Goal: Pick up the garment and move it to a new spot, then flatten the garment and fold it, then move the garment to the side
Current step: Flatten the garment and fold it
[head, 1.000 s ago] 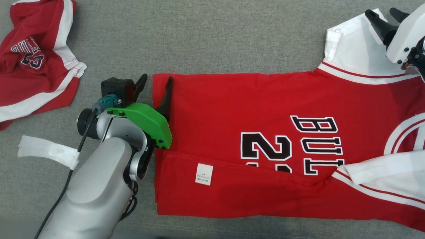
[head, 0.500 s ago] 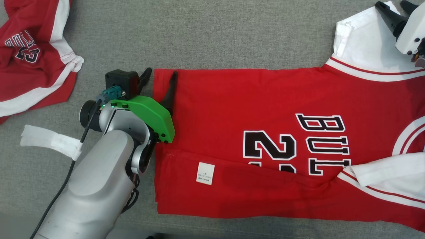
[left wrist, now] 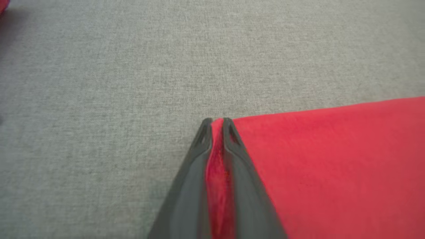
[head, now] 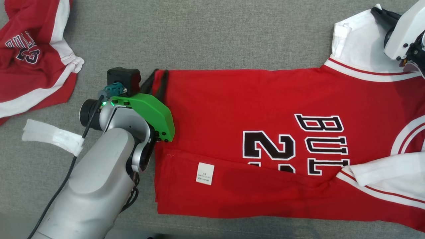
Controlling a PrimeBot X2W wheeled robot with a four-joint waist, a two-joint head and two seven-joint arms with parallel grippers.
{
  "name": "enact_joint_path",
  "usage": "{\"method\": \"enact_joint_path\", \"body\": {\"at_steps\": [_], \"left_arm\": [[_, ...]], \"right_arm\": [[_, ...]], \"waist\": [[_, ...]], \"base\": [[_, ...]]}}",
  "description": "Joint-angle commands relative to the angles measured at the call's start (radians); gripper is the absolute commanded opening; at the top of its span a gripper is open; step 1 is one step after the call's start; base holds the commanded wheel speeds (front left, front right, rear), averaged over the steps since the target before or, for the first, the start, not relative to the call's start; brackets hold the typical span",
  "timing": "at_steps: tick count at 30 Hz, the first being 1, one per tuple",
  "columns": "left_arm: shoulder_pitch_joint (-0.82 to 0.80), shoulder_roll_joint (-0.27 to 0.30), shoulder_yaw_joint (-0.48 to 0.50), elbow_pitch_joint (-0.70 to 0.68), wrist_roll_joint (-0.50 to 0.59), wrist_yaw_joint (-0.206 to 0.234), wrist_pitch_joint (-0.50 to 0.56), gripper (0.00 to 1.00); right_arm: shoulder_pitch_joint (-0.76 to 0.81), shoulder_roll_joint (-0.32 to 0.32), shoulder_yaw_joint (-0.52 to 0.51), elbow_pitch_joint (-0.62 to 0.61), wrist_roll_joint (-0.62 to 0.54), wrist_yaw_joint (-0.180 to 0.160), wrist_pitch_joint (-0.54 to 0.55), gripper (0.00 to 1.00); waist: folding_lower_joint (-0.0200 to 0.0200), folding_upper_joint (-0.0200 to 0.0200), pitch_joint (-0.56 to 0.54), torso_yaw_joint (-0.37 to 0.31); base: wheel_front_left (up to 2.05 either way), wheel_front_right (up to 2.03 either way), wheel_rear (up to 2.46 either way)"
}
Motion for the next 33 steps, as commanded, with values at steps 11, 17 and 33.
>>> {"method": "enact_joint_path", "body": {"at_steps": [11, 17, 33], "left_arm": [[0.015, 0.020, 0.007, -0.024, -0.006, -0.007, -0.050, 0.00], [0.033, 0.032, 0.015, -0.024, -0.013, -0.020, -0.087, 0.00], [0.158, 0.120, 0.020, -0.062, -0.072, -0.054, -0.064, 0.00]], "right_arm": [[-0.001, -0.014, 0.053, -0.019, 0.040, 0.001, -0.100, 0.00], [0.018, -0.013, 0.081, -0.022, 0.068, 0.001, -0.148, 0.00], [0.128, -0.056, 0.151, -0.141, 0.197, 0.001, -0.201, 0.00]], "waist": [[-0.0001, 0.0000, -0.032, -0.002], [-0.0001, 0.0000, -0.081, -0.018], [-0.0001, 0.0000, -0.253, -0.086]], "base": [[0.00, 0.00, 0.00], [0.00, 0.00, 0.00], [0.00, 0.00, 0.00]]}}
